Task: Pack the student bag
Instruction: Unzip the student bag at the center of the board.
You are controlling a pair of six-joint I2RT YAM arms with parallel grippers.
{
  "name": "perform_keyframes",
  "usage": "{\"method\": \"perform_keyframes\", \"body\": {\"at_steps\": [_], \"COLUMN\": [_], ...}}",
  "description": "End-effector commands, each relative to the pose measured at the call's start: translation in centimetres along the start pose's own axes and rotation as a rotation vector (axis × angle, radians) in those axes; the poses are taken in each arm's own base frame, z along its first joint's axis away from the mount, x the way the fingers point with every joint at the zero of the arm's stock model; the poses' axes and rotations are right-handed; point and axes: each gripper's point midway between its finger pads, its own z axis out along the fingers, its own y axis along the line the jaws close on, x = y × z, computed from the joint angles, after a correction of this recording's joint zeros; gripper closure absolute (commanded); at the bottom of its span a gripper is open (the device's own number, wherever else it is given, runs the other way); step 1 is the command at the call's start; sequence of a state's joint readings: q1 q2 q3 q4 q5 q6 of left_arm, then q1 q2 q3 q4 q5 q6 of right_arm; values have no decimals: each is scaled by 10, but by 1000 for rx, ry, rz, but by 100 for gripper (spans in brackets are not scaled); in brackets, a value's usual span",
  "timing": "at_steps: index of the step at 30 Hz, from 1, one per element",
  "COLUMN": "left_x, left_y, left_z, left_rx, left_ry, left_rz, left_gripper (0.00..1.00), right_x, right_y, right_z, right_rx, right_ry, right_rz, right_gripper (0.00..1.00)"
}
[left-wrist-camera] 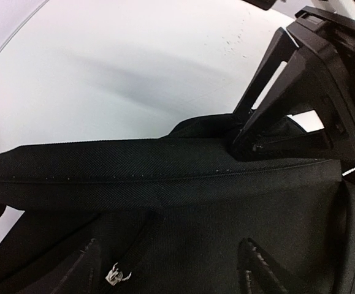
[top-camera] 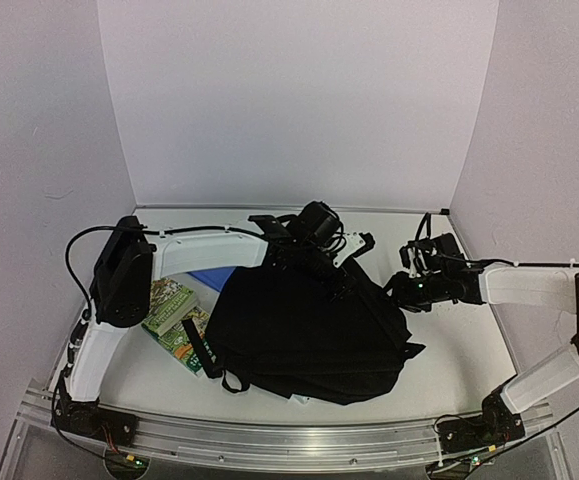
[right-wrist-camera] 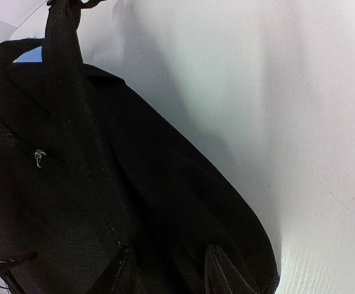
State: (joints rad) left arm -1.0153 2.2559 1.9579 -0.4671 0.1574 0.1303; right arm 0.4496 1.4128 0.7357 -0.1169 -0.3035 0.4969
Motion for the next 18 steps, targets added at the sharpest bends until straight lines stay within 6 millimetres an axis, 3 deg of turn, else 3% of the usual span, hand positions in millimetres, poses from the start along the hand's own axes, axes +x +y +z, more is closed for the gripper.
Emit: {"method": "perform_keyframes", "body": {"at_steps": [1, 11, 18], "left_x": [-12, 13, 13], "left_y": [3, 16, 35], "left_z": [1, 25, 31], "left_rx": [-2, -70, -181], "left_ry": [-24, 29, 5], "left_rz": [93, 117, 93], "left_gripper": [27, 38, 59], "right_x": [4, 3, 2], "right_y": [3, 3, 6], "right_z": [6, 4, 4], "right_rx": [-32, -35, -47], "right_ry": [5, -14, -19], "right_rz": [15, 32, 31], "right_gripper": [67, 68, 69]}}
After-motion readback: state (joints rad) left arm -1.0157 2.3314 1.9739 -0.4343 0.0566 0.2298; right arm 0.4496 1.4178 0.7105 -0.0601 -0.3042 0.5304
